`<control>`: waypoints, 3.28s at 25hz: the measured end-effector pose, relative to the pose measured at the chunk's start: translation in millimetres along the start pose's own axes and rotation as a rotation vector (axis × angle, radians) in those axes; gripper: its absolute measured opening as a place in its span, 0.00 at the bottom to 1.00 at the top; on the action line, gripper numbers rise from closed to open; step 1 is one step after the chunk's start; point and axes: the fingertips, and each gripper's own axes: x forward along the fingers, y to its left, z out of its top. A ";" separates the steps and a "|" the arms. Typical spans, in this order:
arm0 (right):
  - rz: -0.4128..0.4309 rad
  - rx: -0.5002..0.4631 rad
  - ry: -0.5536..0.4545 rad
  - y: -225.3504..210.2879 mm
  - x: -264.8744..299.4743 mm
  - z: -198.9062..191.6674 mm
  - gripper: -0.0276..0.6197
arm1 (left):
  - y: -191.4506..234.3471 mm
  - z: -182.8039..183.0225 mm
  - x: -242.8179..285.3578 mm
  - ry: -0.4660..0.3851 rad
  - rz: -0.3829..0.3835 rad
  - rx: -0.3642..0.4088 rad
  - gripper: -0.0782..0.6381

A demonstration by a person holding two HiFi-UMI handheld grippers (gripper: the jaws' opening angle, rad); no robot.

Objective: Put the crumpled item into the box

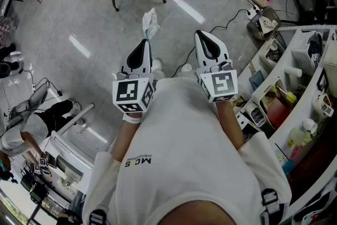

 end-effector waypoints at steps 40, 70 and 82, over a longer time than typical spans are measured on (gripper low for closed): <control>-0.016 0.109 0.075 -108.9 359.2 50.6 0.07 | 227.1 122.8 293.5 0.048 -0.001 -0.104 0.14; 0.153 0.078 0.092 -155.5 558.5 82.6 0.07 | 328.9 165.0 435.1 0.157 0.080 -0.083 0.14; 0.169 0.107 0.186 -169.0 596.5 21.0 0.07 | 354.0 90.0 506.2 0.262 0.045 -0.159 0.14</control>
